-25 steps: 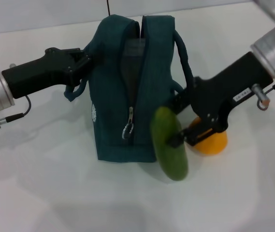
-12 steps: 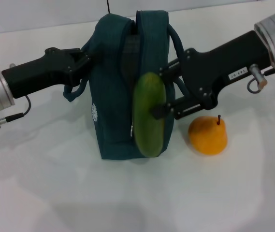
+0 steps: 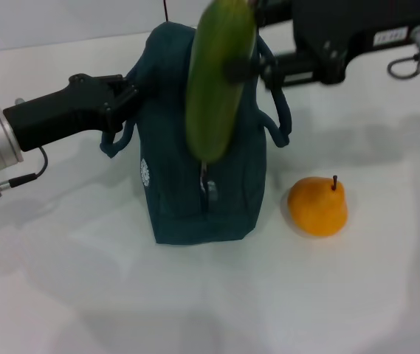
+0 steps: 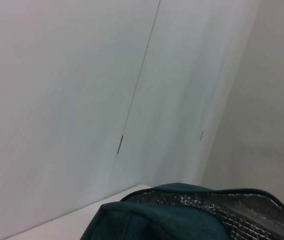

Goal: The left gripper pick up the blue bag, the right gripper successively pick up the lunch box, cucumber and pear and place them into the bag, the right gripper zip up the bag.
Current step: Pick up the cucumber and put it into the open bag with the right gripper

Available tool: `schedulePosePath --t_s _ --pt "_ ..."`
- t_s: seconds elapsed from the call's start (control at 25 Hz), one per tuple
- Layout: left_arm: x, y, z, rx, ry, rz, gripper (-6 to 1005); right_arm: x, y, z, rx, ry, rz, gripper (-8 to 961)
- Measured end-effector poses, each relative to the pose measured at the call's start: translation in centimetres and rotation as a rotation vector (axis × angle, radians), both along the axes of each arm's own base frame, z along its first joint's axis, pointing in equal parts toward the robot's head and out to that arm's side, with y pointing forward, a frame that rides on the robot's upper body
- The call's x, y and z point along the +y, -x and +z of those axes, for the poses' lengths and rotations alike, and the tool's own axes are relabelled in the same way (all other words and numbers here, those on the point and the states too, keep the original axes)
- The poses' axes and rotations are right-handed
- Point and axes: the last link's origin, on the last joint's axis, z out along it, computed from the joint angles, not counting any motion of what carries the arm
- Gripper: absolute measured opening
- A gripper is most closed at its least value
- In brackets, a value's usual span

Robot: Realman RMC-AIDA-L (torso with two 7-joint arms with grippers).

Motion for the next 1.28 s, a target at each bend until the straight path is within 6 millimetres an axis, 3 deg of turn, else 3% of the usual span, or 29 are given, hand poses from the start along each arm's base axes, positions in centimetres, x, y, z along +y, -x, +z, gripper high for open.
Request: schedulePosePath --t_s 0.4,0.76,1.28 --pt "-0.1 -0.4 -0.3 -0.003 0.009 -0.024 45 1.1 -1.0 2.6 0.154 -0.121 -0.084 537" --pt "-0.5 -0.8 -0.8 0.003 0.046 -0.052 45 2.7 -2.3 2.2 0.163 -0.100 -0.167 538" --pt "-0.2 -1.0 -0.4 -0.020 0.022 -0.048 45 2.9 -4.4 0.8 0.097 -0.068 -0.236 542"
